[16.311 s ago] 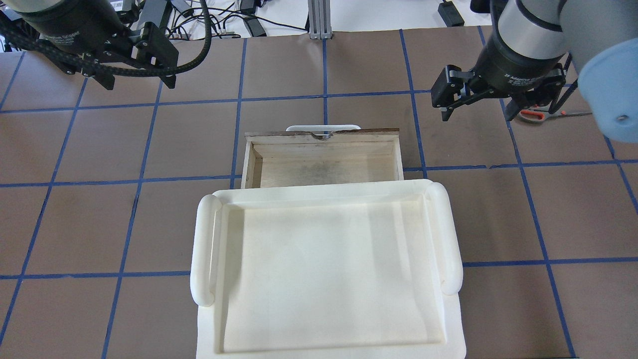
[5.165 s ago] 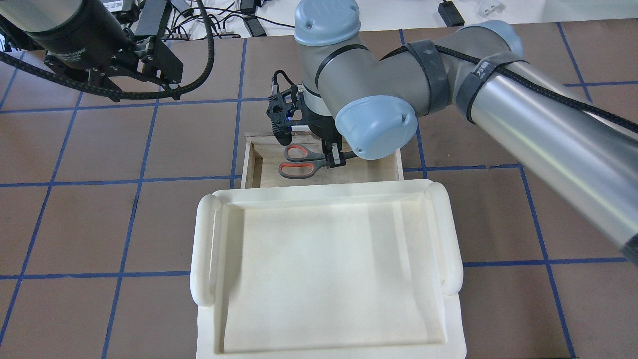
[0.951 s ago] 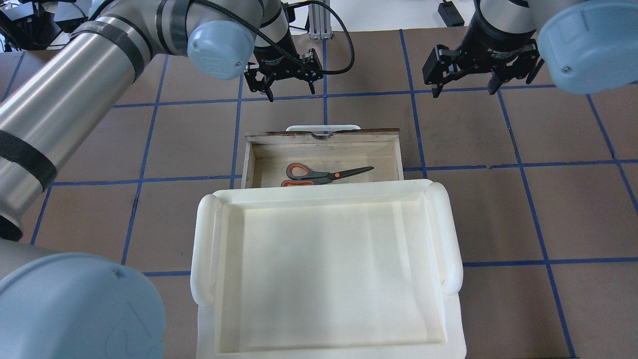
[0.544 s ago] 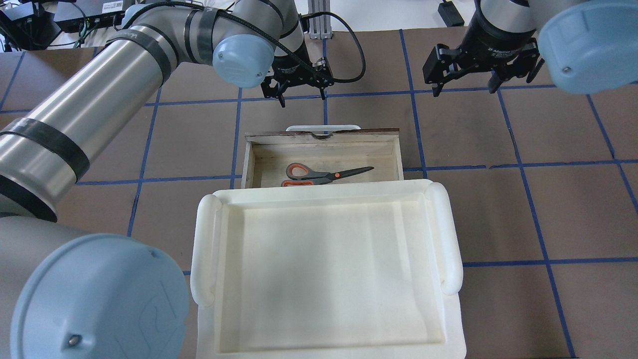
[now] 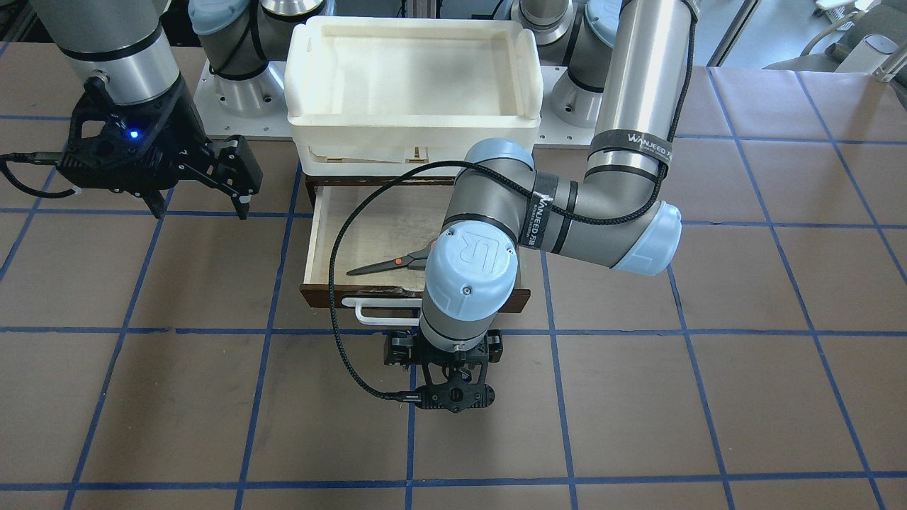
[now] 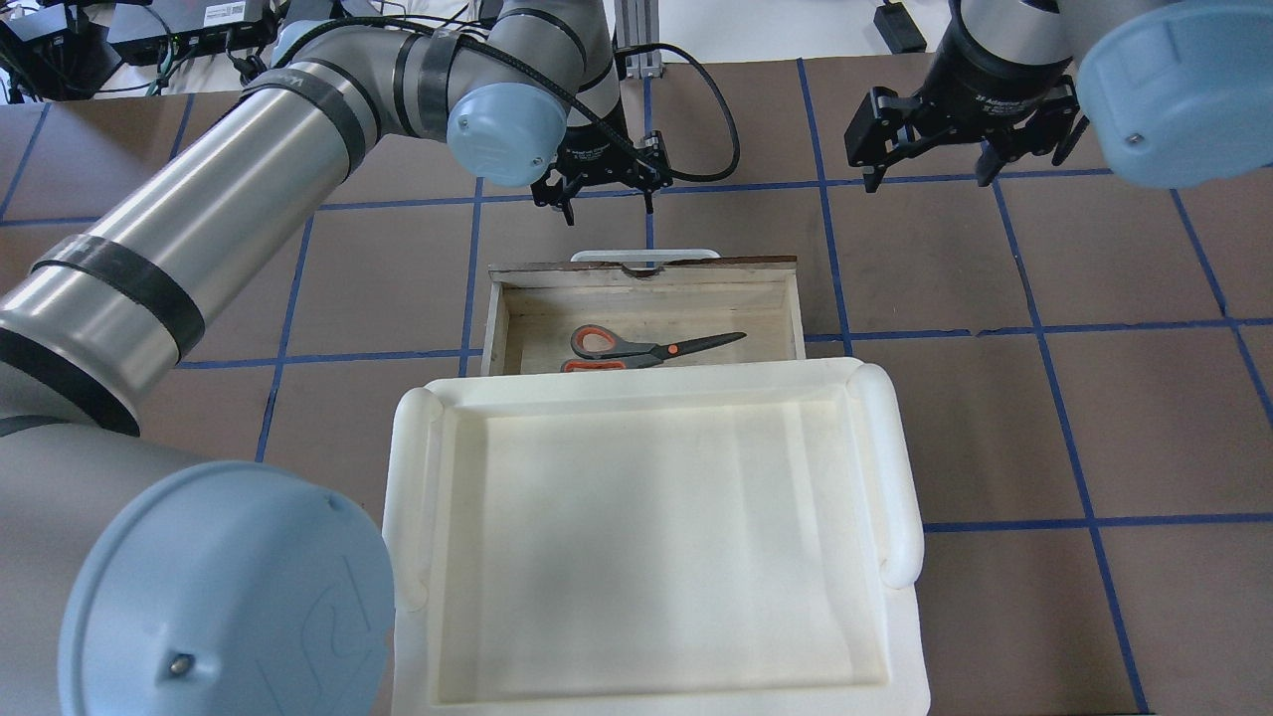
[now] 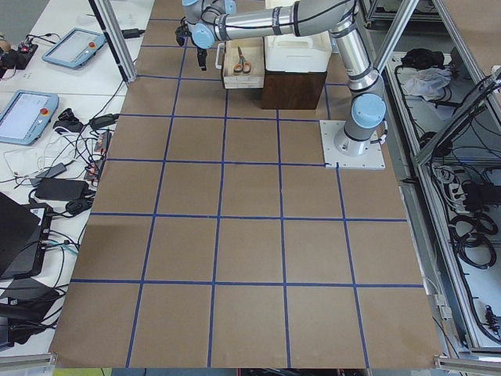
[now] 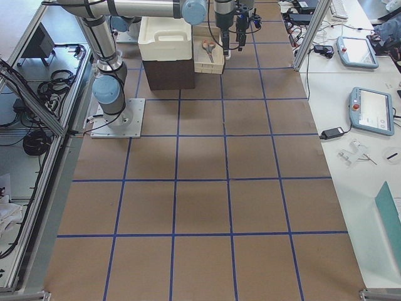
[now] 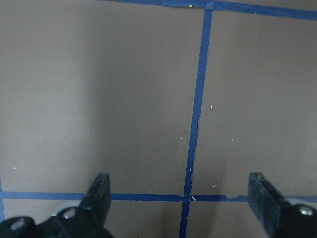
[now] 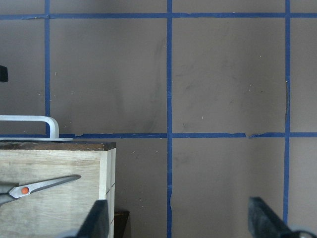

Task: Put scissors in drawer and close it
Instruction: 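Lower the left gripper onto the drawer's white handle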

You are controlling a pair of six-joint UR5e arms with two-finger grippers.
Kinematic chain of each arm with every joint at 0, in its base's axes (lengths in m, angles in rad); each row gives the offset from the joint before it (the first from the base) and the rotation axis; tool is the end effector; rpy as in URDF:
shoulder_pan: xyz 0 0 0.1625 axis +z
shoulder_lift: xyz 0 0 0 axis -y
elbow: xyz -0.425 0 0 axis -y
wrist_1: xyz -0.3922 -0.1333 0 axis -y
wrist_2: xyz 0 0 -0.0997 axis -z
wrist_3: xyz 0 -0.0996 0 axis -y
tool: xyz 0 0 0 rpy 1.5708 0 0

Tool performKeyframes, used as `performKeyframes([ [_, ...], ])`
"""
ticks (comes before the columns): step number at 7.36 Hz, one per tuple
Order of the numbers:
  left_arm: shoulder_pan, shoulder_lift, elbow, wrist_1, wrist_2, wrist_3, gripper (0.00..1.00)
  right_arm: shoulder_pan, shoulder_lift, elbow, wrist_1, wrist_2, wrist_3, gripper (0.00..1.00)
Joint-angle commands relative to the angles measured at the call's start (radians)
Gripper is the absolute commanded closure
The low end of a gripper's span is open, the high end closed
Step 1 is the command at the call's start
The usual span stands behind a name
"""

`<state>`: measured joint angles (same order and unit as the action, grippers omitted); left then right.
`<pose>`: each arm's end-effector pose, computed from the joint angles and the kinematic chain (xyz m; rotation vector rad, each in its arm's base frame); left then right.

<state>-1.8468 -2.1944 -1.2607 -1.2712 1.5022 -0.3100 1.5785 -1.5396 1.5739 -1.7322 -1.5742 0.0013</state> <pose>-0.3309 -0.6542 0.2858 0.0531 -3.0791 -0.0510 0.1369 -0.5157 0.4877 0.0097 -3.1324 0.1994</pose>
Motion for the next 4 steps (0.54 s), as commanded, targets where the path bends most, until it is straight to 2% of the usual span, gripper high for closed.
performKeyframes([
  [1,-0.003,-0.004,-0.003,-0.022,-0.004,0.017,0.0,0.0,-0.001,0.0,-0.004,-0.001,-0.009,0.0],
  [4,-0.009,-0.002,-0.016,-0.057,-0.028,0.017,0.0,0.0,0.003,0.0,-0.006,0.0,-0.012,0.0],
])
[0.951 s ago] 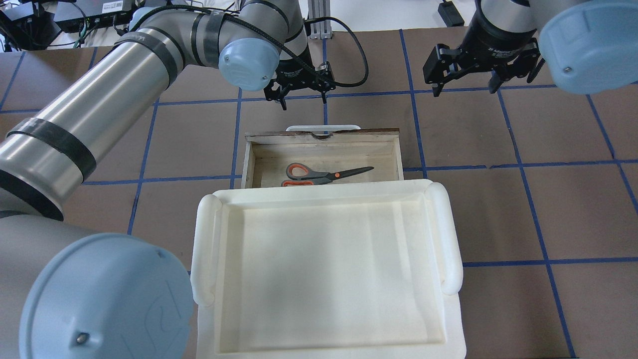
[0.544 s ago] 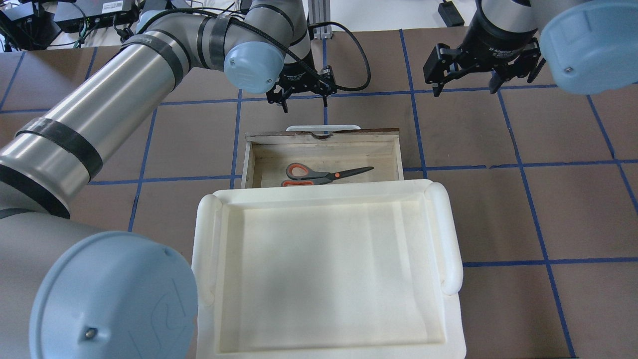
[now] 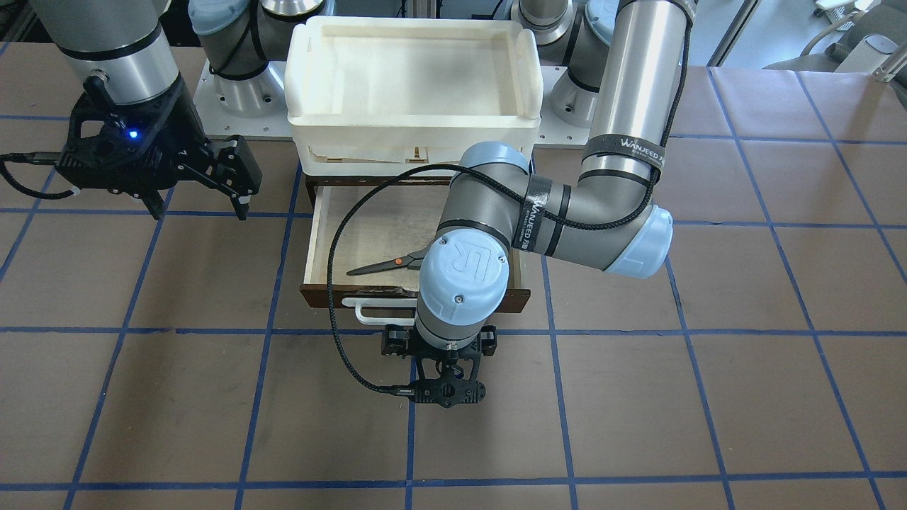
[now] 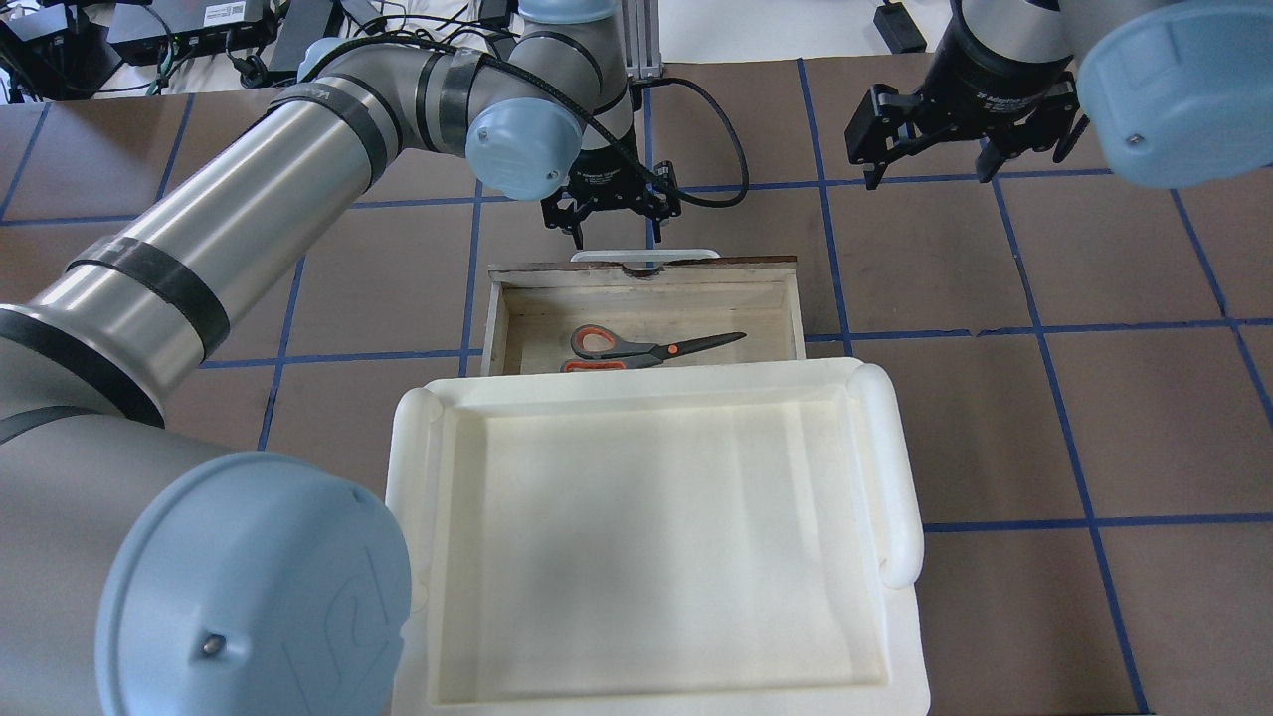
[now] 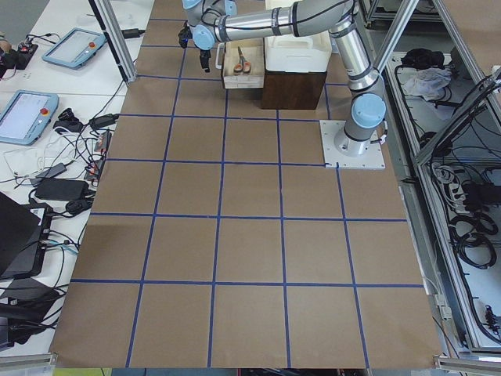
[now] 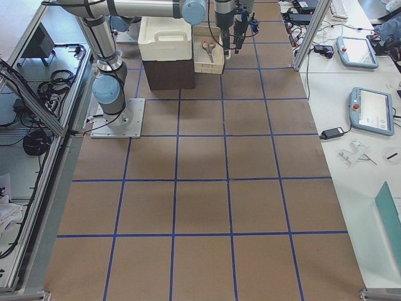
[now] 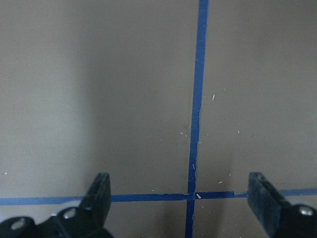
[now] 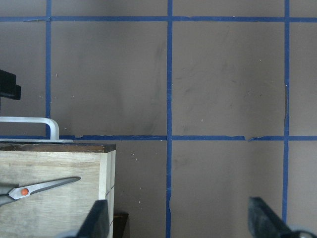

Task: Put scissors in drawer and close it
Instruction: 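Lower the left gripper onto the drawer's white handle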

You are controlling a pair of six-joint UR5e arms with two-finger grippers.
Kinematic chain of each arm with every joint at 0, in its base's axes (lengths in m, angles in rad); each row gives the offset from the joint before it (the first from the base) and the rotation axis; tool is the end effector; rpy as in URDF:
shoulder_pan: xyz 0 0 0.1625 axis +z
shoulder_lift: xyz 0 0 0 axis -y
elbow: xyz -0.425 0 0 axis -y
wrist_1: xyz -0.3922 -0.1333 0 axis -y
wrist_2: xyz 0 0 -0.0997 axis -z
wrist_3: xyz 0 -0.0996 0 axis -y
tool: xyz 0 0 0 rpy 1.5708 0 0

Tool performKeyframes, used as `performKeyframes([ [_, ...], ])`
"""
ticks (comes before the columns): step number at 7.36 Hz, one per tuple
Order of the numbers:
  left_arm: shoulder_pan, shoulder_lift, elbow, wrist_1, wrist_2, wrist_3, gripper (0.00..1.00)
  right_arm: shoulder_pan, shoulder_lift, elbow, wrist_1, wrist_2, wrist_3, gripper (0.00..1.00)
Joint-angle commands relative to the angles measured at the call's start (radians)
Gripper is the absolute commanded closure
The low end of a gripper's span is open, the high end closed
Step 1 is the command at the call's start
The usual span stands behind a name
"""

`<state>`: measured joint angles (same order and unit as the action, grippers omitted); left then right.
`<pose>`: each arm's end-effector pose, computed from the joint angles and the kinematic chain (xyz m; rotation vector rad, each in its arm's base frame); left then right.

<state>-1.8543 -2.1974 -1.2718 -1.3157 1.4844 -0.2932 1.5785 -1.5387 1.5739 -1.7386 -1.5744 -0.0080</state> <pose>-0.3356 -0.6447 0.2744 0.0197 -3.0760 -0.1448 0.1369 -0.5165 0.4879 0.0242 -3.1310 0.2079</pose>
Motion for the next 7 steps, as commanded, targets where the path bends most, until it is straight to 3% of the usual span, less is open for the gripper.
performKeyframes([
  [1,-0.005,-0.001,-0.008,-0.013,-0.01,0.002,0.0,0.0,0.0,0.0,0.002,-0.001,-0.001,0.0],
  [7,-0.013,0.01,-0.012,-0.065,-0.01,0.017,0.0,0.0,-0.001,0.0,0.002,0.001,0.009,0.0],
])
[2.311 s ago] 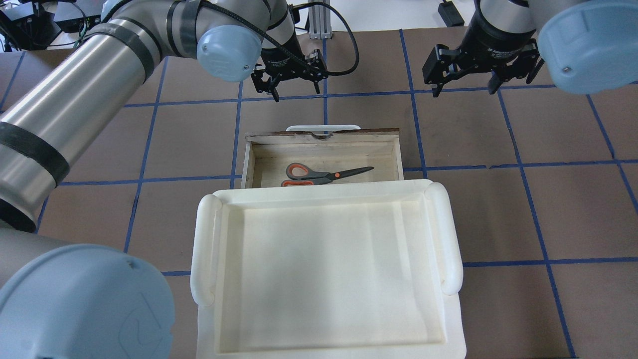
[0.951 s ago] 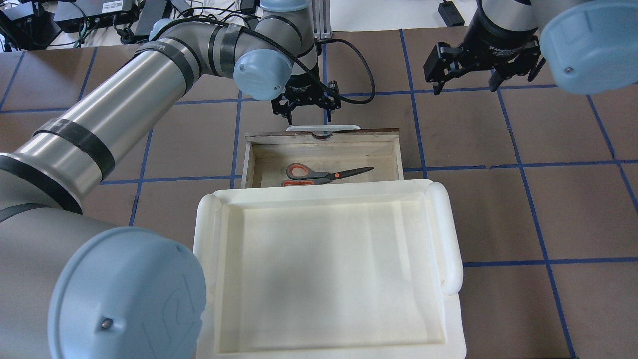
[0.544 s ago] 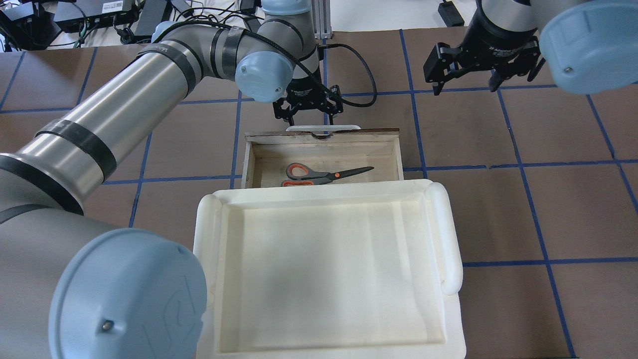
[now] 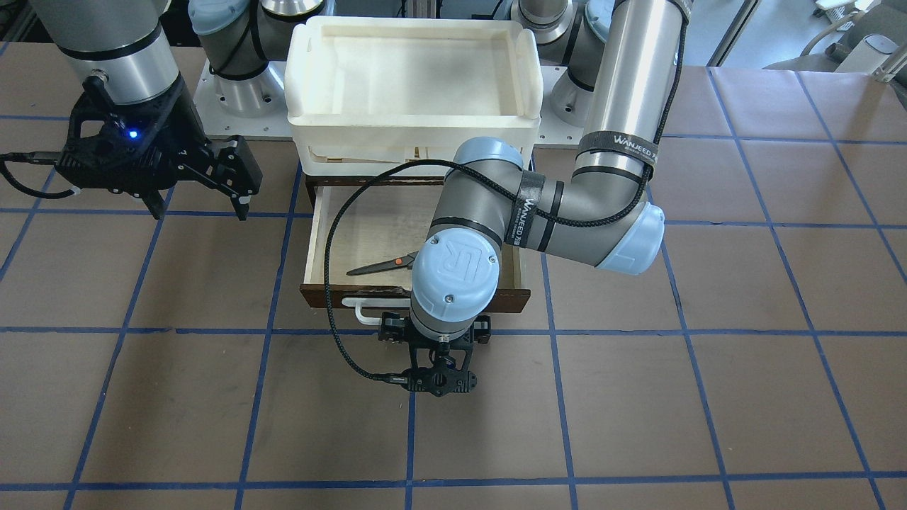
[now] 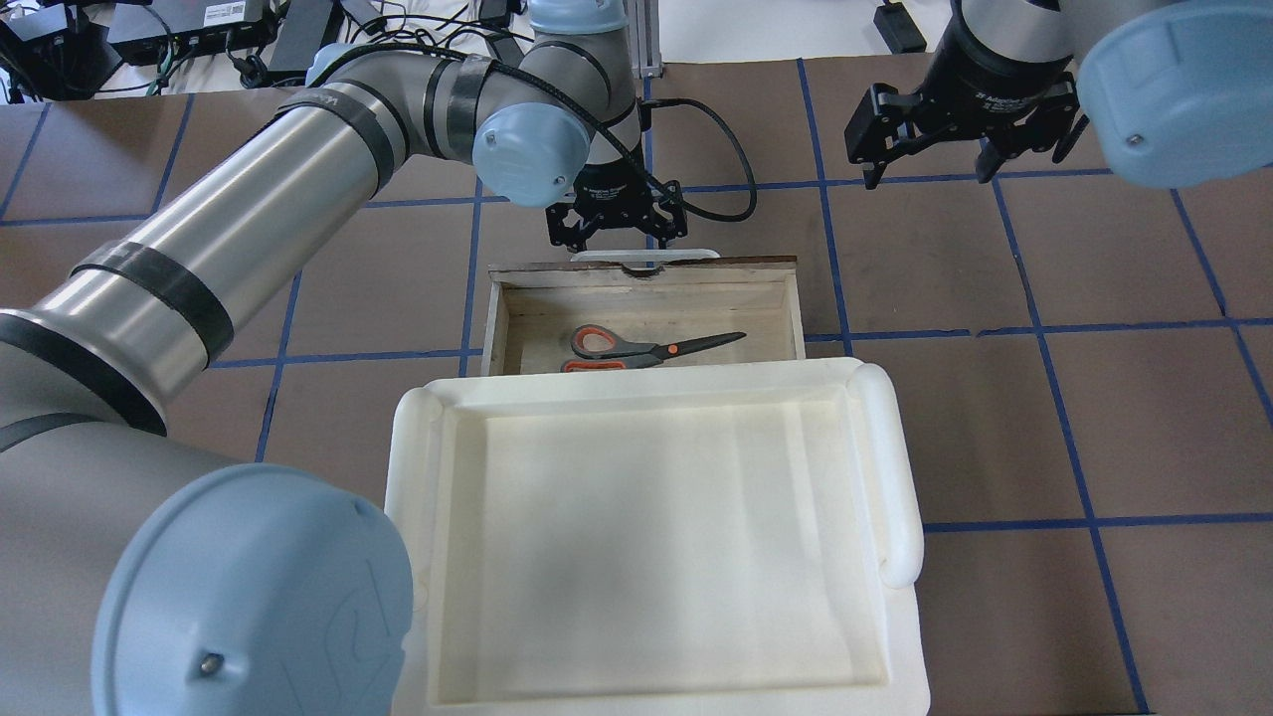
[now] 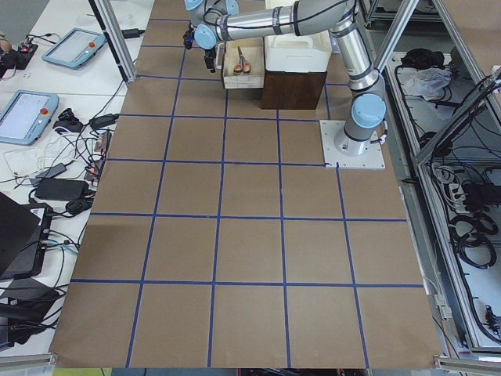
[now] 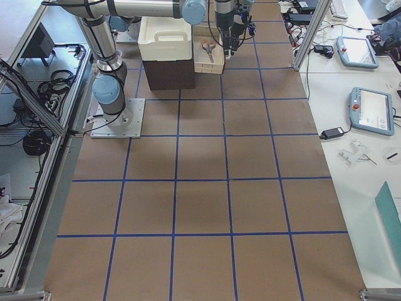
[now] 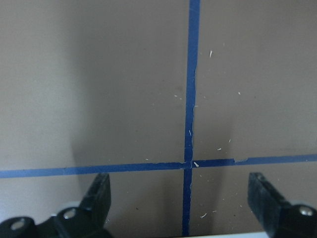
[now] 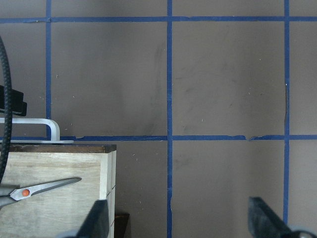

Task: Put scissors in drawer and close it
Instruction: 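Lower the left gripper onto the drawer's white handle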

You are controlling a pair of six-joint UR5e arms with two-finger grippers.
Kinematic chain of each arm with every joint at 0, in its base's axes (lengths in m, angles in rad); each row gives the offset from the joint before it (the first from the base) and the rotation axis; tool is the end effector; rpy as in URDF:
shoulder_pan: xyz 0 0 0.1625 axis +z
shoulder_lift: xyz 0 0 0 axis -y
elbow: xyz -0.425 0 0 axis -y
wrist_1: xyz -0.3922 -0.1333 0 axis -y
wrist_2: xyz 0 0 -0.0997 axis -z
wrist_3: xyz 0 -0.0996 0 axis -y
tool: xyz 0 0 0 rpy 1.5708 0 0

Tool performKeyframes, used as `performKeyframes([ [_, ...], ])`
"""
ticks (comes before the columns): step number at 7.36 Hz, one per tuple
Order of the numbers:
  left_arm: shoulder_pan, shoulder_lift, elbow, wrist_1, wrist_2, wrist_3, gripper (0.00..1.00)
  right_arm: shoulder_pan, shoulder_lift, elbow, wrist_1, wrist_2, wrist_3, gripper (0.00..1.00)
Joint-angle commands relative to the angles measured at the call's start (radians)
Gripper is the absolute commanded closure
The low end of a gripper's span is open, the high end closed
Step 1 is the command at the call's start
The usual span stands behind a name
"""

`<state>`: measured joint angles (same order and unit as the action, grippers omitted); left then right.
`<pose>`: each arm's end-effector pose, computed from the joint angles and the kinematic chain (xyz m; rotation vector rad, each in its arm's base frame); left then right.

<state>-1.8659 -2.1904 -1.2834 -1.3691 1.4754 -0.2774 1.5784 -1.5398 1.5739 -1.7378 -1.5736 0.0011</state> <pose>-0.3412 -0.6316 0.2693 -0.0176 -3.0781 -0.2344 0.1369 -0.5161 0.4884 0.0099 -3.1324 0.2085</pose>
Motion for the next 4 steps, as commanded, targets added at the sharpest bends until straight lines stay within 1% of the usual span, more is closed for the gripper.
performKeyframes([
  [1,-0.002,0.003,-0.001,-0.028,-0.001,0.001,0.0,0.0,0.0,0.0,0.001,0.0,0.0,0.0],
  [3,-0.004,0.004,-0.001,-0.048,-0.003,0.001,0.0,0.0,0.0,0.0,0.0,-0.002,-0.003,0.0],
  [4,-0.006,0.015,-0.001,-0.07,-0.023,0.001,0.0,0.0,-0.002,0.0,0.0,0.0,-0.003,0.0],
])
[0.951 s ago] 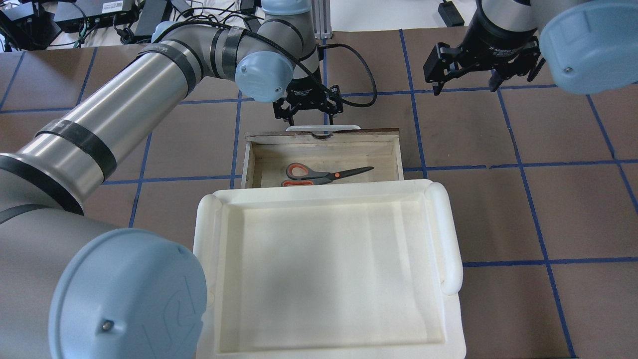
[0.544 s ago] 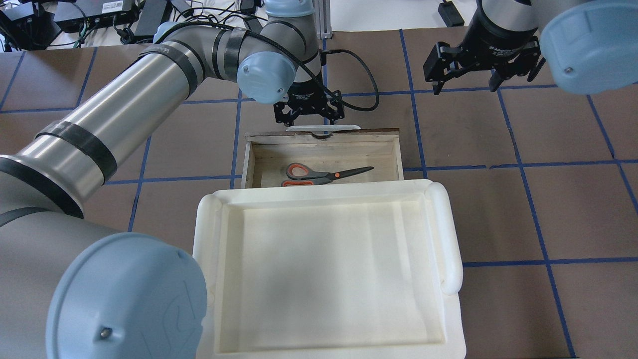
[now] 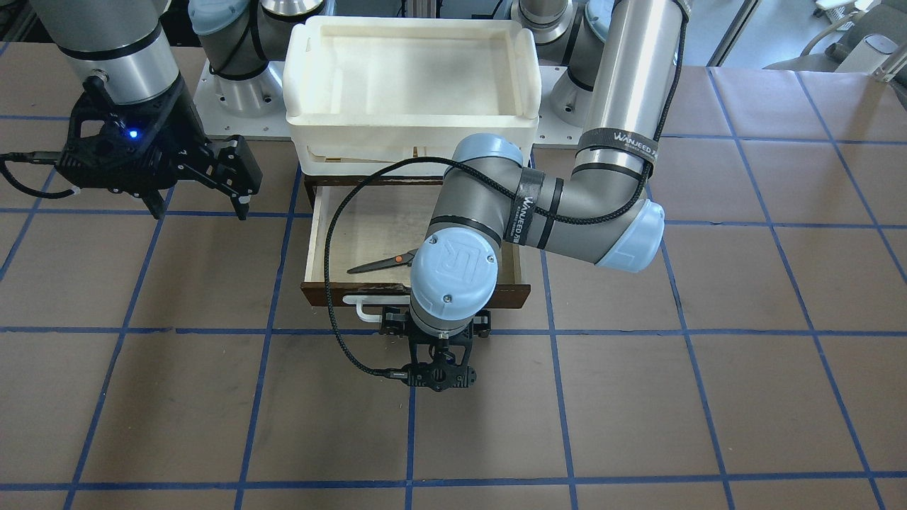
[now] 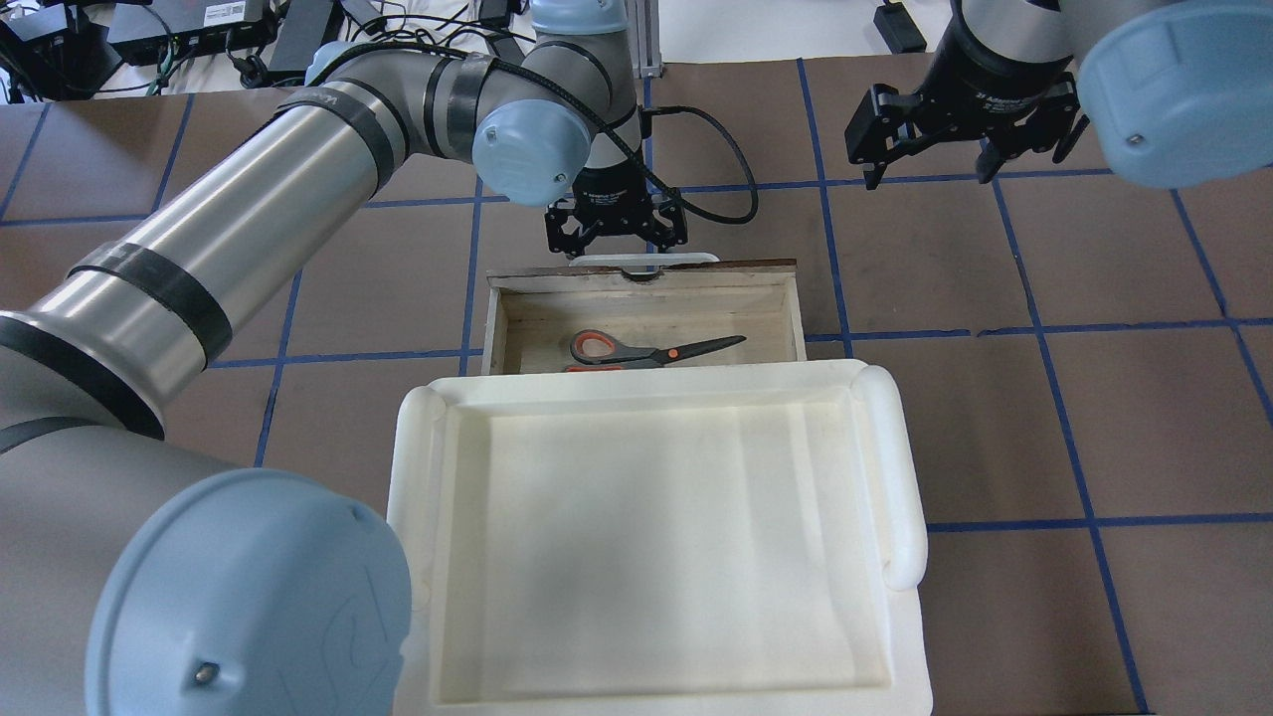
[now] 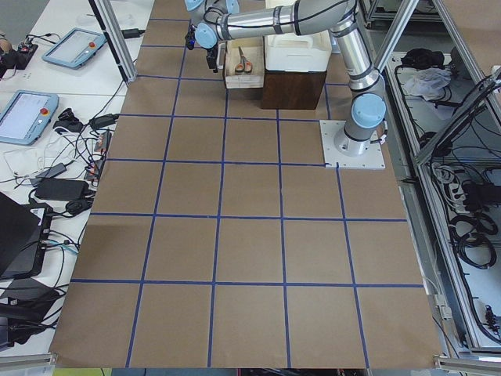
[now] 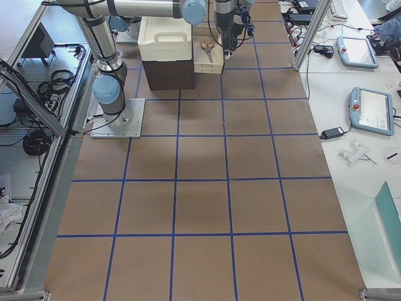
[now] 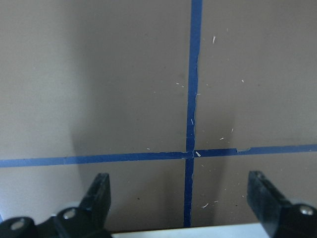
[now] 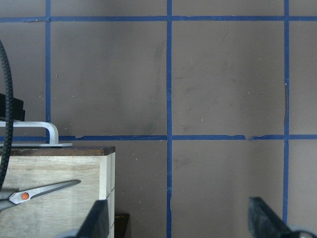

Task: Put scissors in drawer and close it
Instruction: 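Lower the left gripper onto the drawer's white handle, then push the drawer shut with the left gripper toward the box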

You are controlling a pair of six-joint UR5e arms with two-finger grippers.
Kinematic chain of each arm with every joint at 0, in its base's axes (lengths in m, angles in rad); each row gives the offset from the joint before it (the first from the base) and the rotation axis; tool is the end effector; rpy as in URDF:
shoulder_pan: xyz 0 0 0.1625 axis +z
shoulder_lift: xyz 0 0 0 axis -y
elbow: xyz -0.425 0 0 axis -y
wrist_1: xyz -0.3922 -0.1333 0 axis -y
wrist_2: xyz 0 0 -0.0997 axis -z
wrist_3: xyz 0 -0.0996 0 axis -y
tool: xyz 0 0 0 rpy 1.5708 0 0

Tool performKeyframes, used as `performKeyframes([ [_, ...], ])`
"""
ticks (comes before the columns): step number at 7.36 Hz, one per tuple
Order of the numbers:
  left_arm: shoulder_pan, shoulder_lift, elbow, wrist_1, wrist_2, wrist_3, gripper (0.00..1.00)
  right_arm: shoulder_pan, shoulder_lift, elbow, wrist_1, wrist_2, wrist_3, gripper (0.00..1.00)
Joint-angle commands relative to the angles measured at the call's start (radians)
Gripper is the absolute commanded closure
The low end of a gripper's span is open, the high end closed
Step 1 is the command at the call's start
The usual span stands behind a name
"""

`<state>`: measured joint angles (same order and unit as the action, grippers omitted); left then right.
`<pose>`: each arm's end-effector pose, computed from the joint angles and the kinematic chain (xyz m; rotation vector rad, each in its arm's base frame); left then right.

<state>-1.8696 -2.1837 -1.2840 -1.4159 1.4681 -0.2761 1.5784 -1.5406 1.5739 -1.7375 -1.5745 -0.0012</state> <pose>-0.3424 -0.6242 0.2699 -0.0214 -3.0774 -0.2981 0.1369 -0.5159 0.4888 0.0134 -3.1313 0.2092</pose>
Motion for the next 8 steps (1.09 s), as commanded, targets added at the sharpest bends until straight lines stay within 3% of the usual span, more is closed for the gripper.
performKeyframes([
  [1,0.001,0.015,0.002,-0.028,-0.029,0.0,0.0,0.0,-0.001,0.0,-0.005,0.002,0.001,0.0],
  [8,0.012,0.042,0.002,-0.066,-0.026,0.054,0.0,0.0,-0.003,-0.002,-0.028,0.002,-0.003,0.0],
])
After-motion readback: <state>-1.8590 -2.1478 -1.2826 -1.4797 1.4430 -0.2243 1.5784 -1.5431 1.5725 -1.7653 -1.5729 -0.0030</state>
